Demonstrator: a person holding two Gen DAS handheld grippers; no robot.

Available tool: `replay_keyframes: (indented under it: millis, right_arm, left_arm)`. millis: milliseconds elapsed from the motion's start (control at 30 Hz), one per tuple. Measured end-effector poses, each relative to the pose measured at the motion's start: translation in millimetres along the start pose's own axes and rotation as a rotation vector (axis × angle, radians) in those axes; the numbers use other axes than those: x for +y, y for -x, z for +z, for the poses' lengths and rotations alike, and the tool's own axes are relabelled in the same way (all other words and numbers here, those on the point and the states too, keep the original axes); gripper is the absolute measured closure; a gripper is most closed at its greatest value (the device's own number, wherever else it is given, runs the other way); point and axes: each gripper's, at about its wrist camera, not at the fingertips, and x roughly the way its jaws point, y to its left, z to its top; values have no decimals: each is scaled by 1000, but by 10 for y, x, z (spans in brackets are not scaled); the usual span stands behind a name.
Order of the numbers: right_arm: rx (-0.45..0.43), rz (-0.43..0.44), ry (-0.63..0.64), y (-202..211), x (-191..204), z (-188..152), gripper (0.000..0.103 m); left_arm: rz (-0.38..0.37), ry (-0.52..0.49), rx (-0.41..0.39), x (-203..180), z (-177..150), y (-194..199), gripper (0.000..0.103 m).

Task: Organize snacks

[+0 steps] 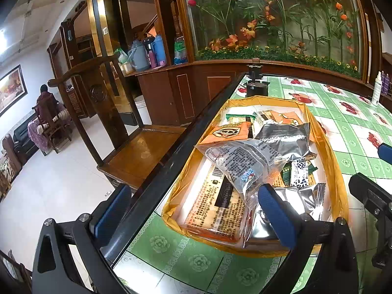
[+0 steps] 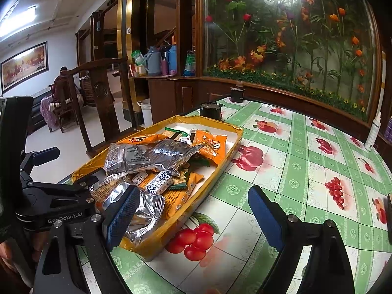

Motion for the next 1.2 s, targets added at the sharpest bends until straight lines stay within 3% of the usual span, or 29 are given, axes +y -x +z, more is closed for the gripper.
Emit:
replay_keyframes:
  millis: [1200]
  right_arm:
    - [-1, -6, 2, 9, 1, 4, 10]
  left_arm:
    - [7, -17, -9, 0, -9, 9, 0]
